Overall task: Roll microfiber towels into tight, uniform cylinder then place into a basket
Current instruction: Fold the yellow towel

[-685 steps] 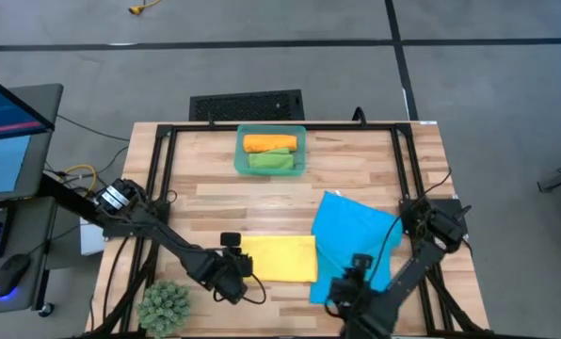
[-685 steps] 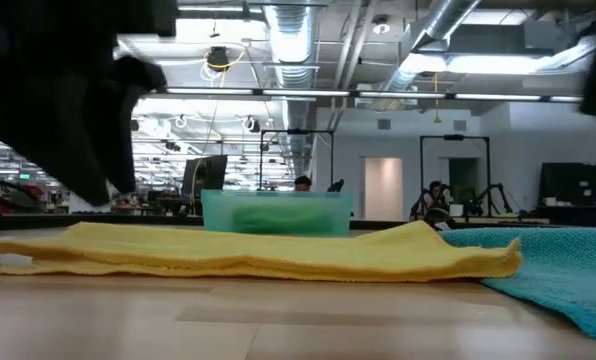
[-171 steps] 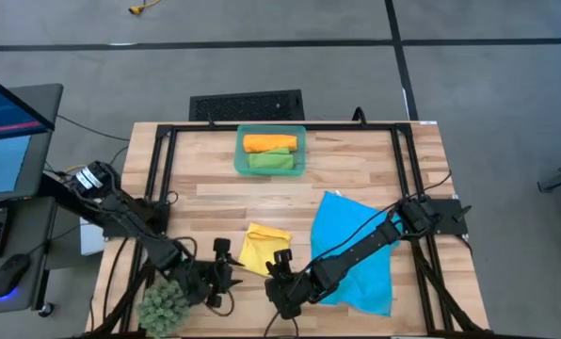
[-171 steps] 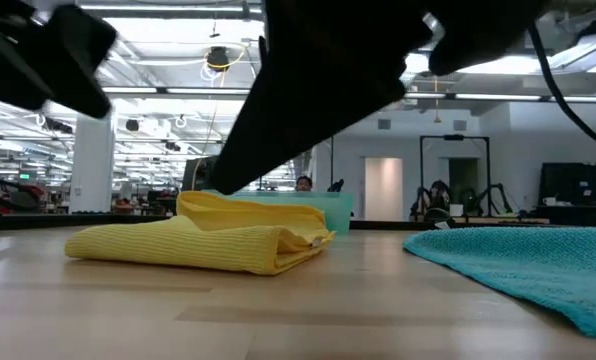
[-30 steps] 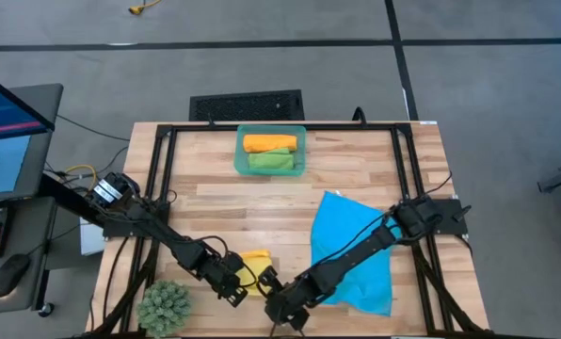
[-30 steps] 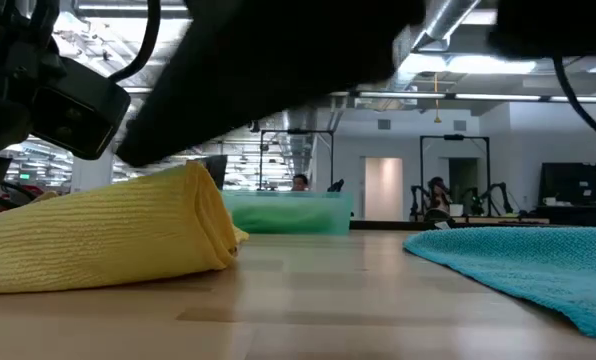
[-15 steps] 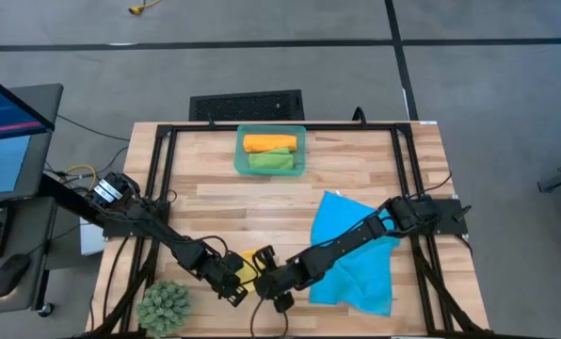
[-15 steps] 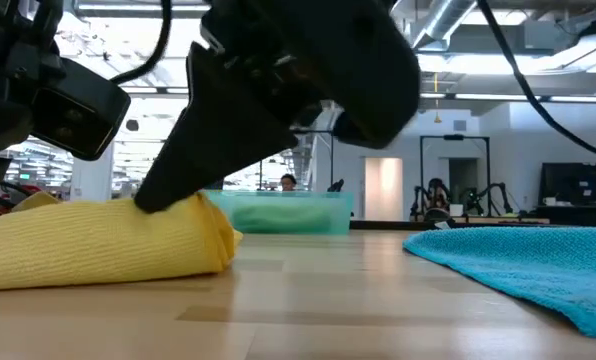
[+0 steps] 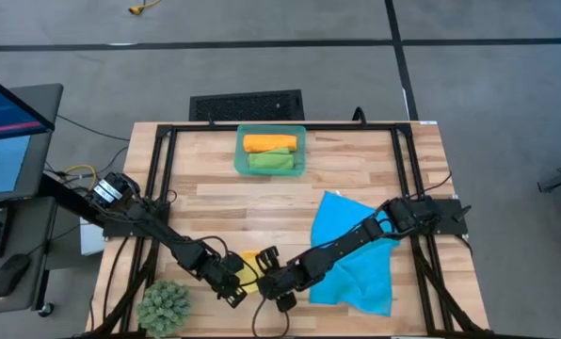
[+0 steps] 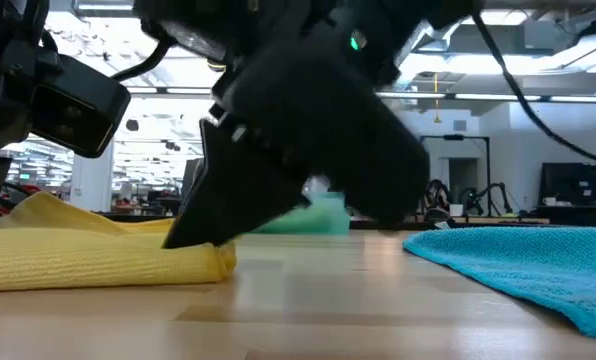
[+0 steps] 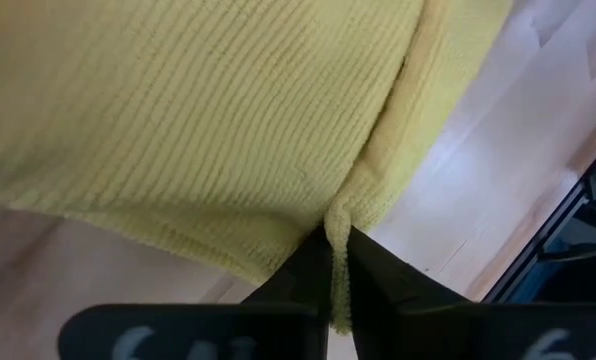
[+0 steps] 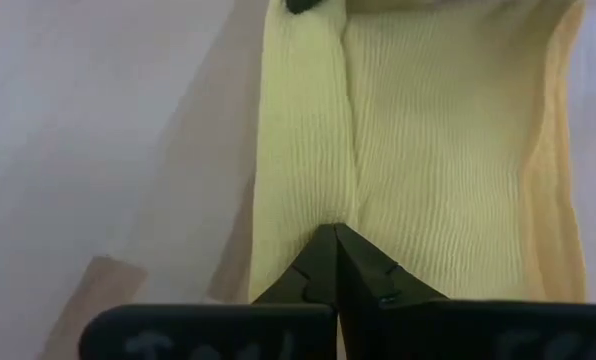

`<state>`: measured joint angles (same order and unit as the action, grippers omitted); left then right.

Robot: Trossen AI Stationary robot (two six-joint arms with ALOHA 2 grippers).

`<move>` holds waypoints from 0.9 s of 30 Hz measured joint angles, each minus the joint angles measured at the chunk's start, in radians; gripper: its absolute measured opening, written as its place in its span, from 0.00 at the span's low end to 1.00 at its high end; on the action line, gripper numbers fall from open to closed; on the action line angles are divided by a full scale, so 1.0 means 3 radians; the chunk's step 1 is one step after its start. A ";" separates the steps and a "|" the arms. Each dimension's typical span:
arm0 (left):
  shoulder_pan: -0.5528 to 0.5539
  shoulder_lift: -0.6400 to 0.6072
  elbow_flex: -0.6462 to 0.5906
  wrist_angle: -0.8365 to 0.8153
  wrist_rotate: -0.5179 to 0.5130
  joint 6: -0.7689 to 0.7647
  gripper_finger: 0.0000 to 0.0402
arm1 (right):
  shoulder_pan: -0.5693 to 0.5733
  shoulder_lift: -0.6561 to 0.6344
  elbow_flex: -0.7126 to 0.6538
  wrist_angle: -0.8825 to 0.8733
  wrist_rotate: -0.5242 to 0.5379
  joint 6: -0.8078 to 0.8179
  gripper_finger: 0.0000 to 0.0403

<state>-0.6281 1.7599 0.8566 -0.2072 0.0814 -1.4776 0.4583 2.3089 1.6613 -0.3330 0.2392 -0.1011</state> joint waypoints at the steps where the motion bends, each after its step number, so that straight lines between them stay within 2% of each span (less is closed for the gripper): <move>1: 0.0000 0.0000 0.0000 0.0010 0.0000 0.0010 0.05 | 0.0000 -0.0005 0.0000 -0.0012 -0.0008 0.0000 0.04; 10: -0.0005 0.0000 0.0000 0.0066 -0.0028 0.0311 0.13 | -0.0010 -0.0001 0.0000 -0.0050 -0.0007 0.0064 0.05; 21: -0.0006 -0.0001 0.0004 0.0089 -0.0032 0.0499 0.37 | -0.0011 0.0000 -0.0002 -0.0071 -0.0010 0.0074 0.04; 27: -0.0011 -0.0001 0.0005 0.0081 0.0004 0.0776 0.39 | -0.0019 0.0001 -0.0003 -0.0072 -0.0033 0.0090 0.05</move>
<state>-0.6315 1.7596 0.8581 -0.1829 0.0826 -1.2449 0.4526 2.3093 1.6604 -0.3546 0.2294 -0.0742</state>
